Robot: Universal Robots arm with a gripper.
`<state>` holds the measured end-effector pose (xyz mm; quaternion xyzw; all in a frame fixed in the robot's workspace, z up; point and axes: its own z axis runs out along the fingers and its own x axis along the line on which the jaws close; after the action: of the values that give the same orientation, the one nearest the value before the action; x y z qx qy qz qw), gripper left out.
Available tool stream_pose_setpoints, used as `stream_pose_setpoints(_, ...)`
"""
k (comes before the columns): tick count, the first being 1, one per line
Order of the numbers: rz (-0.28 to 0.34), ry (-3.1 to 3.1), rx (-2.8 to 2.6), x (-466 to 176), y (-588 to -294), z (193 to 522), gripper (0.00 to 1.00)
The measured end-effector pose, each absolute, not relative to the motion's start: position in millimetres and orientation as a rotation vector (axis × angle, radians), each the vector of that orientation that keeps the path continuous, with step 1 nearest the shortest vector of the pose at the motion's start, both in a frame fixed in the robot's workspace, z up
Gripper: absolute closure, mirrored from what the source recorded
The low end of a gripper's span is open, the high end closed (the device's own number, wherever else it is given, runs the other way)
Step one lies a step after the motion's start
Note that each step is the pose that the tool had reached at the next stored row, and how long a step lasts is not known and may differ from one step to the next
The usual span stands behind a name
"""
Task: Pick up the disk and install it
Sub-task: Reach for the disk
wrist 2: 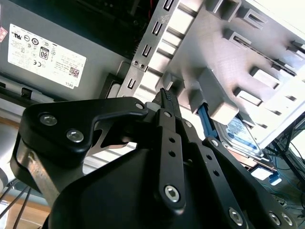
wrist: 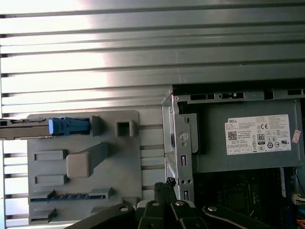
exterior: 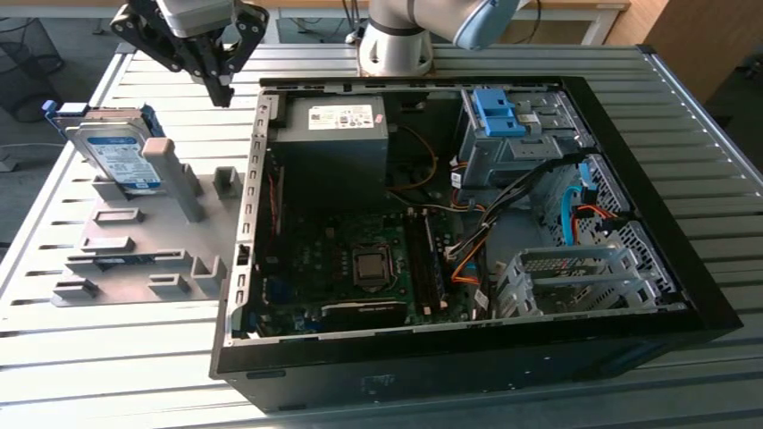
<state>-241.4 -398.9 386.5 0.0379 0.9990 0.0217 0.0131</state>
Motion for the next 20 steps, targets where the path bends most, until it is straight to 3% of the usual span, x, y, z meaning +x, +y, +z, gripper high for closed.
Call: stream_pose_setpoints(20,0.068,3.112,0.118,-247.0,-398.9,386.5,0.89)
